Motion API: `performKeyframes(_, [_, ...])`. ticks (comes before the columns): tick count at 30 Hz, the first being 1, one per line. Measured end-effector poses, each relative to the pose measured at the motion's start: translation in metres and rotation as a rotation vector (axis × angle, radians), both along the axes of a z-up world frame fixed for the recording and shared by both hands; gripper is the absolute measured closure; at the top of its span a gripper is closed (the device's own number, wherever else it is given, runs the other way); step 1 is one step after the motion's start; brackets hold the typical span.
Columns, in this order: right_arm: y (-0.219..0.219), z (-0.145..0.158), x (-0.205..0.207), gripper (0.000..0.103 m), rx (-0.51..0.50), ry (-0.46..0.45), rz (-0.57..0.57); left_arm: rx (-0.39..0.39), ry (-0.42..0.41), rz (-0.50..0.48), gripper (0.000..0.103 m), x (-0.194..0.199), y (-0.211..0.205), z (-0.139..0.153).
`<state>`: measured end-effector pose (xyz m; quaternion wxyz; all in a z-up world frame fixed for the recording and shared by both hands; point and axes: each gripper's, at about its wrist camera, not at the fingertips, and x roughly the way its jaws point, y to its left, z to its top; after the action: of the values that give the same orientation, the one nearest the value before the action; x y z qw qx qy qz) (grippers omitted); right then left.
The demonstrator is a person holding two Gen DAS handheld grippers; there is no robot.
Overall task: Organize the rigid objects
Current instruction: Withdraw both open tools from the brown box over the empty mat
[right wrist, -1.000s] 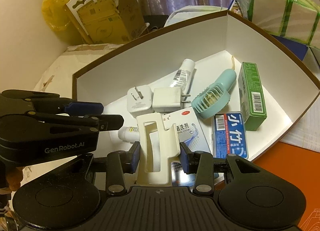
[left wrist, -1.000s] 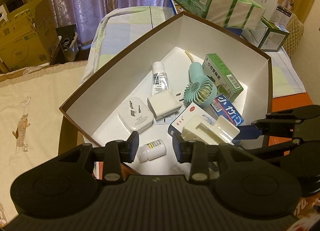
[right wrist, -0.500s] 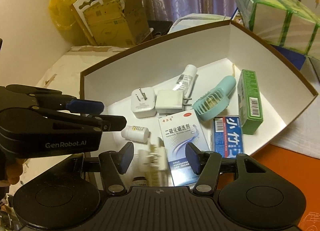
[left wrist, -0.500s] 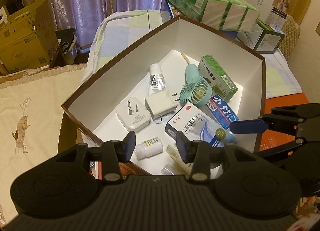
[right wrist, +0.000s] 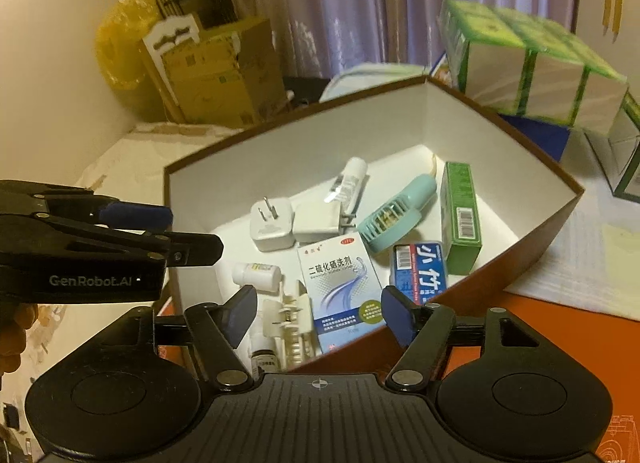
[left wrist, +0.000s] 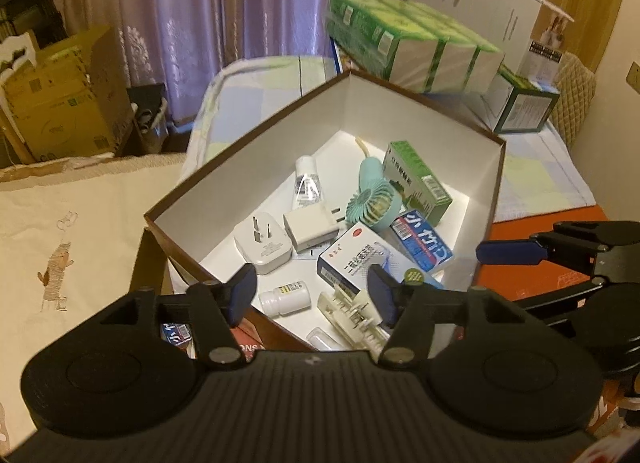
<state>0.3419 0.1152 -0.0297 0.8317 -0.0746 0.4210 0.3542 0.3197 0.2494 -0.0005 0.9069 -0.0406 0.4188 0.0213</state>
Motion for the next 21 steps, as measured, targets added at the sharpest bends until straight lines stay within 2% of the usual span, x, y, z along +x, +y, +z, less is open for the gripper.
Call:
performKeyframes(4, [-0.022,0.009,-0.011,0.036,0.045,-0.014,0.003,-0.001,-0.051,0.04,0.037,-0.021,-0.014,0.011])
performKeyframes(7, [-0.044,0.015,-0.02,0.036,0.058,-0.021,0.003,-0.011,-0.082,0.066,0.028,-0.037,-0.028,0.018])
performKeyframes(21, [-0.184,0.028,-0.062,0.034,0.085,-0.007,-0.073,-0.022,-0.129,0.044,0.025,-0.1,-0.155,0.025])
